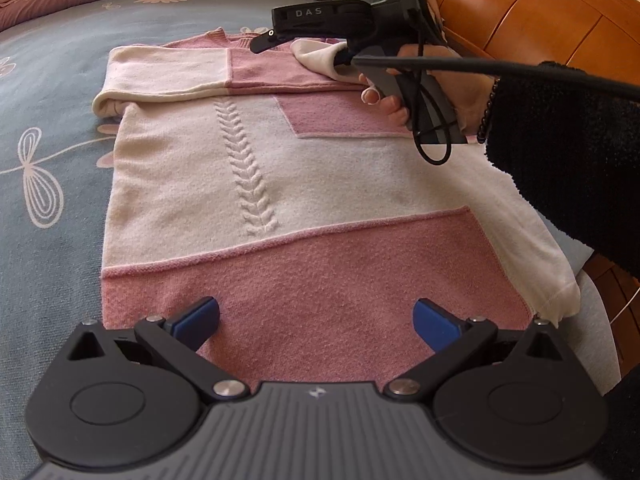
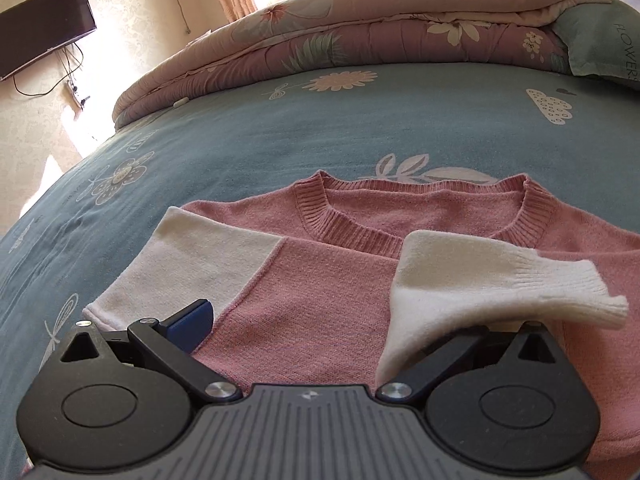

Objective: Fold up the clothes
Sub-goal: 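Carry the held cuff across the sweater body toward the collar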

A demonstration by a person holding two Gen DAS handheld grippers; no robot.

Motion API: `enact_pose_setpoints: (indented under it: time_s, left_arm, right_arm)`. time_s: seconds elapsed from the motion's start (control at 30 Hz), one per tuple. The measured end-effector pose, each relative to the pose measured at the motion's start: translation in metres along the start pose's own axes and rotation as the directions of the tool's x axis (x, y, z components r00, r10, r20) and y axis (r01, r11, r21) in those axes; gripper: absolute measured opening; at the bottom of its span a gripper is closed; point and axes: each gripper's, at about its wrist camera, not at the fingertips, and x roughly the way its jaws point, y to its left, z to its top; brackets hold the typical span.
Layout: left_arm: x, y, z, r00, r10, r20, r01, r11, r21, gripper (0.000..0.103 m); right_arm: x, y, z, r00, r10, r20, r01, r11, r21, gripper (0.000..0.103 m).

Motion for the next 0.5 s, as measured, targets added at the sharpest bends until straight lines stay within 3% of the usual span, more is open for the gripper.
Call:
enact_pose_setpoints:
  time_s: [0.17, 0.4, 0.5]
  left_arm:
    - [0.000, 0.000, -0.002, 1.000, -0.001, 0.005, 0.001, 1.000, -0.001, 0.102]
    - [0.002, -0.002, -0.004, 1.000, 0.005, 0.007, -0.005, 1.000, 0.005, 0.102]
    - [0.002, -0.003, -0.004, 1.000, 0.006, 0.007, -0.006, 1.000, 0.005, 0.102]
  right_arm:
    - [-0.030, -0.025, -0.009, 0.993, 0.092, 0.069, -0.103, 0.979, 0.177, 0.103]
    - [-0.043, -0.059, 0.005, 0.988, 0.038, 0.149, -0.086, 0.940, 0.329, 0.103]
    - [-0.038, -0.049, 0.015, 0.984, 0.057, 0.171, -0.108, 0.946, 0.305, 0.103]
